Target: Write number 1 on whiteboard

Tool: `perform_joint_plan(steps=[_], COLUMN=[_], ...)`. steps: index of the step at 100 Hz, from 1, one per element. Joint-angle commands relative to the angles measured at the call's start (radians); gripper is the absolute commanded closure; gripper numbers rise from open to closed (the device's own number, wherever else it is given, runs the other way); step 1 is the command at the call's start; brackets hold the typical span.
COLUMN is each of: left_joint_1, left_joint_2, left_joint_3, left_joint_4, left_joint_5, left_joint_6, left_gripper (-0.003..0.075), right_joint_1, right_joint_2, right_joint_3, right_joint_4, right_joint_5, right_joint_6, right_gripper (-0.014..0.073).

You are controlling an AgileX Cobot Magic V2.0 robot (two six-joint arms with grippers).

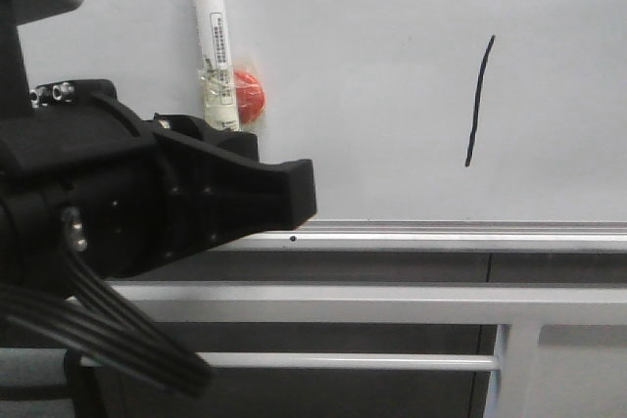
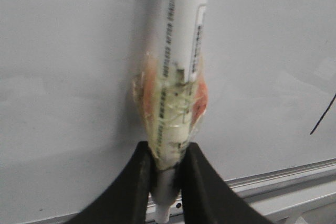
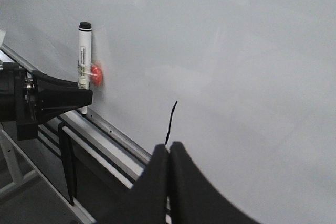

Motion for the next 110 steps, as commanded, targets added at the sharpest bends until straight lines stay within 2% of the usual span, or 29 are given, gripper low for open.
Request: perform_joint_plan(steps=[1, 5, 16, 26, 57, 79, 98, 103, 110], left_joint_1=[0.015, 0.015, 0.015, 0.015, -0.023, -0.107, -0.162, -0.168, -0.172], left_joint_2=[-0.021, -0.021, -0.021, -0.021, -0.021, -0.021, -0.051, -0.07, -0.107], left_joint_3=[-0.017, -0.017, -0.017, -0.017, -0.008, 0.034, 0.036, 0.038, 0.045], left_joint_4=[-0.007, -0.001, -0.007, -0.027, -0.016, -0.1, -0.233, -0.246, -0.244], left_joint_5=[-0.105, -0.105, -0.107, -0.115, -0.168, -0.246, -0.246, -0.246, -0.246], left_joint_6=[-0.01, -0.01, -0.01, -0.01, -0.01, -0.01, 0.013, 0.057, 0.118], left_gripper=[0.0661, 0.0611, 0.0414, 0.035, 0.0351, 0.0351, 0.0354, 0.0391, 0.0545], right_joint_1=[-0.006, -0.006, -0.006, -0.006, -0.006, -0.006, -0.006, -0.006, -0.006], right_joint_2=[0.013, 0.013, 0.013, 0.013, 0.013, 0.013, 0.013, 0.013, 0.013], right_joint_3=[-0.025, -0.025, -0.025, -0.025, -0.025, -0.025, -0.025, -0.025, -0.025], right_joint_4=[-0.001, -0.001, -0.001, -0.001, -0.001, -0.002, -0.002, -0.007, -0.016], right_joint_5=[-0.083, -0.083, -0.081, -0.081, -0.079, -0.076, -0.071, -0.068, -0.07], right_joint_6=[-0.014, -0.014, -0.014, -0.014, -0.014, -0.014, -0.014, -0.014, -0.014], right_gripper=[0.0657, 0.0657, 0.0657, 0.0657, 0.0657, 0.0657, 0.0657, 0.0657, 0.0657])
